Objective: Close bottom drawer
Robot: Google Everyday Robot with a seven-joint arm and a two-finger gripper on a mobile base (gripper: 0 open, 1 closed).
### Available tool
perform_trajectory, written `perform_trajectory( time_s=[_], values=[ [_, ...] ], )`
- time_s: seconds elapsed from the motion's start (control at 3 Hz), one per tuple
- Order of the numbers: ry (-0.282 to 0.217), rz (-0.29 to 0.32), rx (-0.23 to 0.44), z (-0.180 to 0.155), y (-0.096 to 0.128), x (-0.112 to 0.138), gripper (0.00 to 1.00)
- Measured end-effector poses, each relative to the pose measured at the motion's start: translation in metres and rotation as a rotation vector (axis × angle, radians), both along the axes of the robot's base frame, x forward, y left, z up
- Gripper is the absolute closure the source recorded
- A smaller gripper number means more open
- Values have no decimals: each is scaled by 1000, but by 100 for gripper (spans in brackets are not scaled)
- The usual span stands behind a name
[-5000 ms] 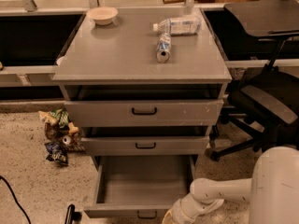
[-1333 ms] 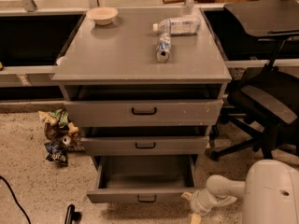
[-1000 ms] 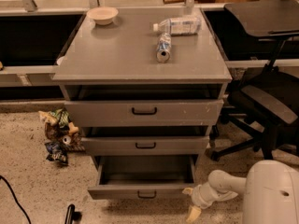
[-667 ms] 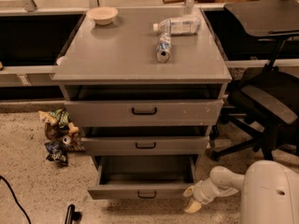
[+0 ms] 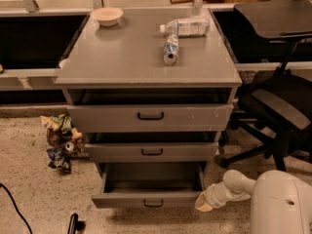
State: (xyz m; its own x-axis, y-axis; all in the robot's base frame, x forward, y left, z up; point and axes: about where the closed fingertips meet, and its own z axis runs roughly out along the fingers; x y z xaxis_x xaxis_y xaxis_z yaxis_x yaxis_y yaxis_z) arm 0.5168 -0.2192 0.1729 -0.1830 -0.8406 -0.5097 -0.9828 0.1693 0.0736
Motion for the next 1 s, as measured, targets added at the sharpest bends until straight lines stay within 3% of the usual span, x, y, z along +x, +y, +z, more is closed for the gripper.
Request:
perform_trajectory(
  time_s=[0.67, 1.0],
  values=[
    [-15, -19, 0, 3, -9, 11, 18],
    [-17, -29, 8, 4, -14, 21, 0]
  ],
)
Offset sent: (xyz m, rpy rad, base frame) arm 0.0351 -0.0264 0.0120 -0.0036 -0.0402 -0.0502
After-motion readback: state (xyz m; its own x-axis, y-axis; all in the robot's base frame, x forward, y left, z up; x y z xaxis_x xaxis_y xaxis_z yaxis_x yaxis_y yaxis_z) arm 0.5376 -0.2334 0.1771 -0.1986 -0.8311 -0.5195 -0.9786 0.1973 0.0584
